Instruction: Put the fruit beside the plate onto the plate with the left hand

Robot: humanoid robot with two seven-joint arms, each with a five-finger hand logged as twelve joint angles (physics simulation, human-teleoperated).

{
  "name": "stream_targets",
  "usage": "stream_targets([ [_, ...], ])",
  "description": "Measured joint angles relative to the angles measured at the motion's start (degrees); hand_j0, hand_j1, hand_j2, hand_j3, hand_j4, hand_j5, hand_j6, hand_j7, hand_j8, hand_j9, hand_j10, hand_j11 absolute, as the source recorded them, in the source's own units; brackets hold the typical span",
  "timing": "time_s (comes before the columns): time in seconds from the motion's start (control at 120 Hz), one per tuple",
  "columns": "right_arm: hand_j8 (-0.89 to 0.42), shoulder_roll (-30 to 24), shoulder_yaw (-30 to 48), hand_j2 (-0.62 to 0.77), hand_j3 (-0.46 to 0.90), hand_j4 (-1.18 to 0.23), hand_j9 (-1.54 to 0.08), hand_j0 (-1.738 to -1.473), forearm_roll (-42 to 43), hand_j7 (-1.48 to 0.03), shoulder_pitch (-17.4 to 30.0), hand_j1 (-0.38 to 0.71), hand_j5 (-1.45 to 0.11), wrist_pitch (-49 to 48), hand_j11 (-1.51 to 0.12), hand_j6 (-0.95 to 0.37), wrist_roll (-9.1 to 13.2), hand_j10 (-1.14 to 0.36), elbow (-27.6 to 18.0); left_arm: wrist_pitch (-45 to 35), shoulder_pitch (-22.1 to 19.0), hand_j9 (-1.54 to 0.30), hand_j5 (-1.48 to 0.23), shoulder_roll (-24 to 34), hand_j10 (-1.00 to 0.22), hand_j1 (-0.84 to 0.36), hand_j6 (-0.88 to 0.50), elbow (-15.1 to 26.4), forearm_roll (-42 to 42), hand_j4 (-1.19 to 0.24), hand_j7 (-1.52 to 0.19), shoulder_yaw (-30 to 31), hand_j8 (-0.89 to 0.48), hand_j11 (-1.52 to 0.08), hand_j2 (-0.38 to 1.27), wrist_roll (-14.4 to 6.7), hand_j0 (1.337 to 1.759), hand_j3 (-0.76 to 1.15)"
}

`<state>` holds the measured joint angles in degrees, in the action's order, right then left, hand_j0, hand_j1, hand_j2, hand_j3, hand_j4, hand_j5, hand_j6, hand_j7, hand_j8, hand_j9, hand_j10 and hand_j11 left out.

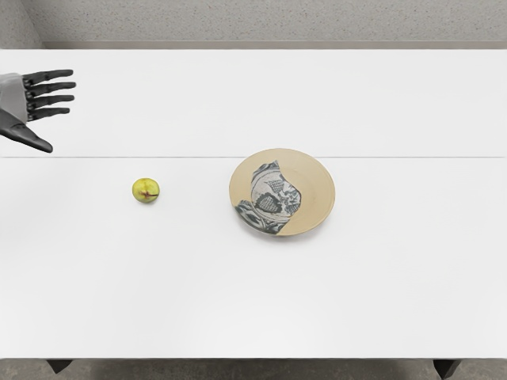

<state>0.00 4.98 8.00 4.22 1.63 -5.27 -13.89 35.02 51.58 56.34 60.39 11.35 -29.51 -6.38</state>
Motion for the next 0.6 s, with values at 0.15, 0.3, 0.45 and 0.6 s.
stream_targets([
  [0.15,-0.01,0.0,0.0,0.0,0.0,-0.02,-0.02,-1.658,0.0,-0.02,0.0,-0.33,-0.02,0.0,-0.02,-0.01,0.0,-0.01,-0.1,0.0,0.1,-0.01,-0.01,-0.3,-0.01,0.34,-0.01,0.0,0.0,-0.01,-0.01,0.0,-0.01,-0.01,0.0,-0.8,1.658,0.0],
  [0.3,-0.01,0.0,0.0,0.0,0.0,-0.02,-0.02,-1.658,0.0,-0.02,0.0,-0.33,-0.02,0.0,-0.02,-0.01,0.0,-0.01,-0.1,0.0,0.6,-0.01,-0.01,-3.6,-0.01,0.34,-0.01,0.0,0.3,-0.01,-0.01,0.3,-0.01,-0.01,0.0,-9.4,1.658,0.0],
  [0.45,-0.01,0.0,-0.1,0.0,0.0,-0.02,-0.02,-1.658,0.0,-0.02,0.0,-0.33,-0.02,0.0,-0.02,-0.01,0.0,-0.01,-0.1,0.0,2.5,-0.03,-0.03,-7.0,-0.02,0.32,-0.02,0.7,2.7,-0.02,-0.03,0.1,-0.02,-0.03,0.01,-19.1,1.658,0.0],
  [0.6,-0.01,0.0,-0.1,0.0,0.0,-0.02,-0.02,-1.658,0.0,-0.02,0.0,-0.33,-0.02,0.0,-0.02,-0.01,0.0,-0.01,-0.1,0.0,3.7,-0.04,-0.05,-6.2,-0.04,0.31,-0.04,8.0,9.0,-0.04,-0.04,-0.8,-0.04,-0.04,0.01,-22.2,1.658,0.0],
])
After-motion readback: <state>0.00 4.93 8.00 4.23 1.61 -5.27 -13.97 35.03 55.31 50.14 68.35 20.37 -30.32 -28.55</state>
